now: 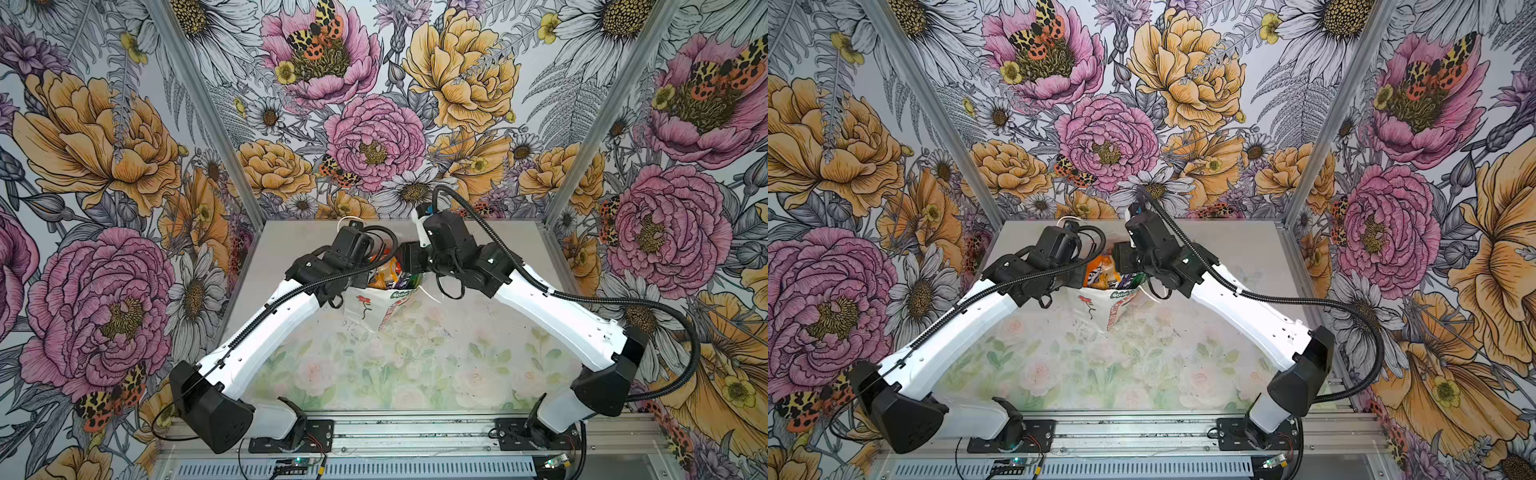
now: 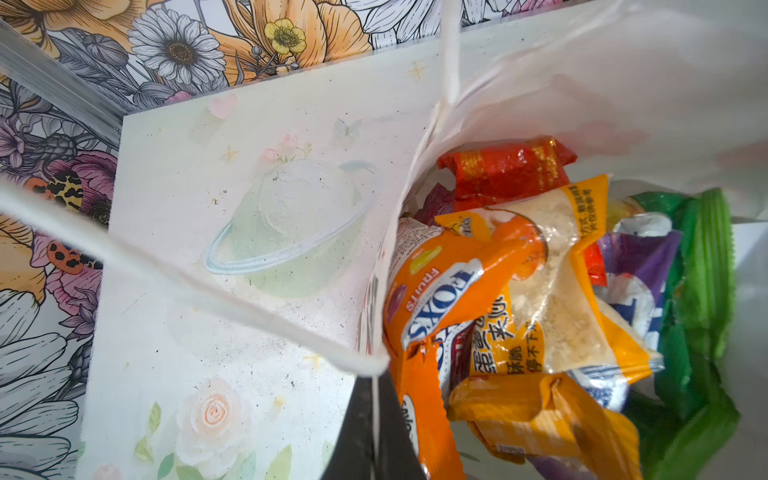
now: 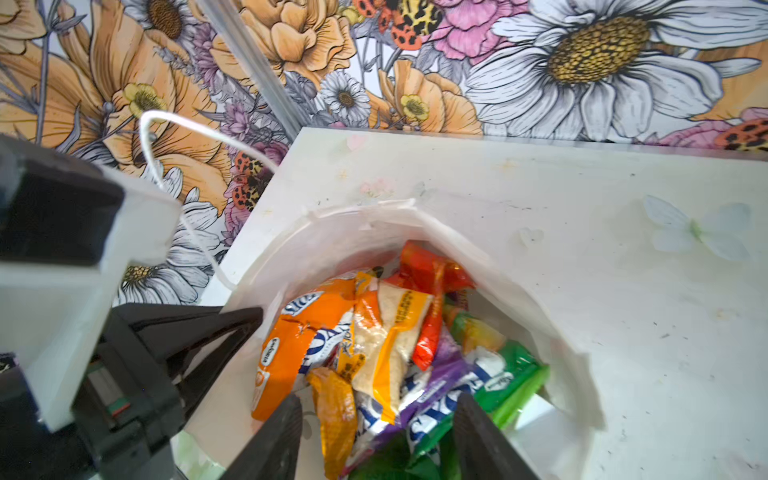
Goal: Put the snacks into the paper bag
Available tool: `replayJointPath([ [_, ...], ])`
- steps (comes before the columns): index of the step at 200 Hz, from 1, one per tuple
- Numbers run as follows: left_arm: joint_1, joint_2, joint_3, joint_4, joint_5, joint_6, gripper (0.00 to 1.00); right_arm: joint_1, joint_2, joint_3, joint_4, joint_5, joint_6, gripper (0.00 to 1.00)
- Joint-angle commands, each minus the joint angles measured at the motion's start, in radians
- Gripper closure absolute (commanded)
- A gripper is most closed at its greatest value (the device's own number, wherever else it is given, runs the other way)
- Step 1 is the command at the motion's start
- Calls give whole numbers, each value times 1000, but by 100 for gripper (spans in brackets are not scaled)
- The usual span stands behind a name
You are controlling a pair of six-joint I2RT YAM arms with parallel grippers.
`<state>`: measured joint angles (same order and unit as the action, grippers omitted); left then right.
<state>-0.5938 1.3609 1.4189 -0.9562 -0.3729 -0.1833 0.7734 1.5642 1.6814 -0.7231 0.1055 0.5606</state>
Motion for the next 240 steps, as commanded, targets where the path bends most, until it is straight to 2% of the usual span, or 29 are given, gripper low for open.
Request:
replayJointPath([
  [1,9,-51,16,51,0,-9,100,-32,-51,-63,20,49,51,40],
  [26,9,-51,15,51,1,-9,100,-56,-110,-154,34,109,111,38],
  [45,9,-49,17,51,3,-10,100,-66,-165,-243,39,249,210,36],
  [54,9,-49,15,52,3,-10,100,-68,-195,-294,66,278,245,35],
  [74,9,-46,15,51,3,-9,100,-68,-228,-359,128,262,274,34],
  [107,11,-42,17,50,3,-10,100,-63,-196,-346,137,182,278,33],
  [164,11,-45,16,51,3,-10,100,-22,-118,-333,131,217,262,30],
  [197,10,-46,17,51,9,-9,100,-22,-68,-298,96,215,229,37],
  [218,9,-49,17,51,11,-9,100,-18,-28,-259,59,207,208,45],
  [240,8,-49,16,51,6,-7,100,3,-6,-235,35,255,187,53],
])
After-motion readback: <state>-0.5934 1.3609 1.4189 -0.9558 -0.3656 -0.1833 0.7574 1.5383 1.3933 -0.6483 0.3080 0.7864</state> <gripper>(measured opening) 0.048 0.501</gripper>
